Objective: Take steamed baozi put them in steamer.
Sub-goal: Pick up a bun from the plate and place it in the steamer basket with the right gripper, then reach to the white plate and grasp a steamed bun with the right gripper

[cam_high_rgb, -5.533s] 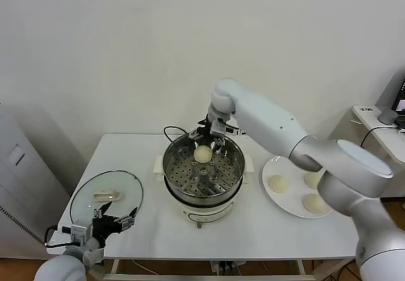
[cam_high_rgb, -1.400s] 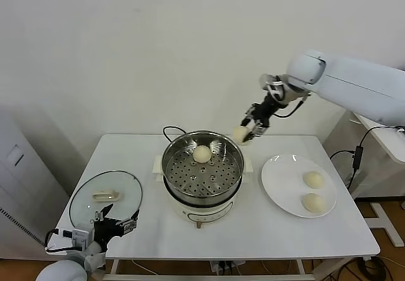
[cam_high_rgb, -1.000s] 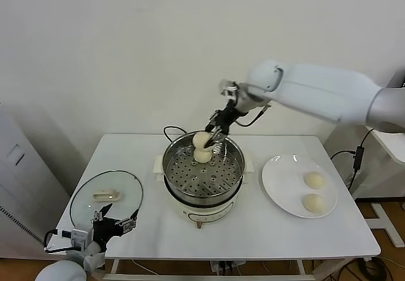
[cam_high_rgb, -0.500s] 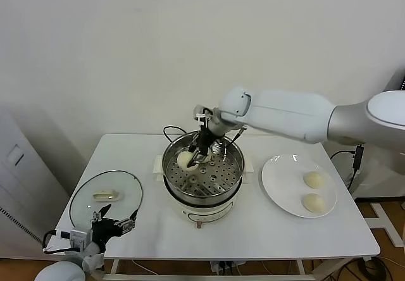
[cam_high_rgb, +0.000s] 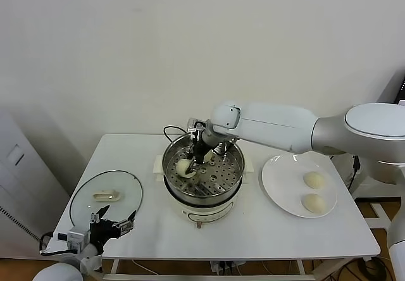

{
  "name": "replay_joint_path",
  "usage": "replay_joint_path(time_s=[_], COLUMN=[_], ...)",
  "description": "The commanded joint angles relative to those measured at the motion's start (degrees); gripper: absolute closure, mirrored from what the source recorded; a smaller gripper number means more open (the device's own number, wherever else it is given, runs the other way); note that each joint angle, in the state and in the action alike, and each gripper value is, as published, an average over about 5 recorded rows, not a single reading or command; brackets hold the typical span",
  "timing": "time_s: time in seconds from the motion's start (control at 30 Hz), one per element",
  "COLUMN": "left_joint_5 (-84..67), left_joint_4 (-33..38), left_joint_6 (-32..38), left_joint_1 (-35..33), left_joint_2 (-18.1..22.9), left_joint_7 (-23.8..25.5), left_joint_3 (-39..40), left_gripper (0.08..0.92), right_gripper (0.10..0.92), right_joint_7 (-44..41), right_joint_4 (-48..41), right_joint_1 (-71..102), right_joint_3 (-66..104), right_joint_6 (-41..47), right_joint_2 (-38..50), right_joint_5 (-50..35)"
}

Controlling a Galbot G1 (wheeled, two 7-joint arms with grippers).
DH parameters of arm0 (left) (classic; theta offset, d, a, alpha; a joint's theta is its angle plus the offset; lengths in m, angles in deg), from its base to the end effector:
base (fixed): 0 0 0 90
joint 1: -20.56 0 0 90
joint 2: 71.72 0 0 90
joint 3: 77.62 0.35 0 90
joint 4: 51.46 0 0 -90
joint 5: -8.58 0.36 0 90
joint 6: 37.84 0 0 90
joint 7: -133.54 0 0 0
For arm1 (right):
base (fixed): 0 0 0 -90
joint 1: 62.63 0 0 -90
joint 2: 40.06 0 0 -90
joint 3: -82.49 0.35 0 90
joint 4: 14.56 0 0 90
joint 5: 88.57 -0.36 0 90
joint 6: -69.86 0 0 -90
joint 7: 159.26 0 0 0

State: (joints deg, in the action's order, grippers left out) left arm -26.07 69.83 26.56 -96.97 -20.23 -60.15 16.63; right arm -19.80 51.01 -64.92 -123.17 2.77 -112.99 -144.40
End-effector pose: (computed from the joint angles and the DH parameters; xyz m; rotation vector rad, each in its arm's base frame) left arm 0.2065 0.0837 -0.2675 -0.2049 -2.6215 -0.1348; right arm 0.5689 0.1360 -0.1193 1.5051 -1.6300 1.0853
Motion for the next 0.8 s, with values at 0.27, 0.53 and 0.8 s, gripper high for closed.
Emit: replay_joint_path(time_s=[0.27, 0.53, 0.8], left_joint_5=[-0.12, -0.14, -0.17], left_joint_4=[0.20, 0.78, 1.27], left_joint_6=[0.03, 0.03, 0.11], left_joint_1=[-0.60, -1.07, -1.75], left_joint_2=[0.06, -0.12, -0.24], left_joint_7=[-0.03, -0.01, 0.06], left_joint_3=[-0.77, -1.27, -1.60], left_gripper=[0.177, 0.177, 0.177], right_gripper=[0.250, 0.203, 0.203], right_joint_7=[-2.89, -16.08, -25.58], right_joint_4=[1.14, 4.62, 6.86], right_joint_1=[-3.61, -14.82, -19.85], right_joint_3=[1.49, -4.45, -10.35], right_joint_6=[0.09, -4.85, -11.71], right_joint_2=[2.44, 14.27, 26.21], right_joint_5=[-0.34, 5.09, 18.14])
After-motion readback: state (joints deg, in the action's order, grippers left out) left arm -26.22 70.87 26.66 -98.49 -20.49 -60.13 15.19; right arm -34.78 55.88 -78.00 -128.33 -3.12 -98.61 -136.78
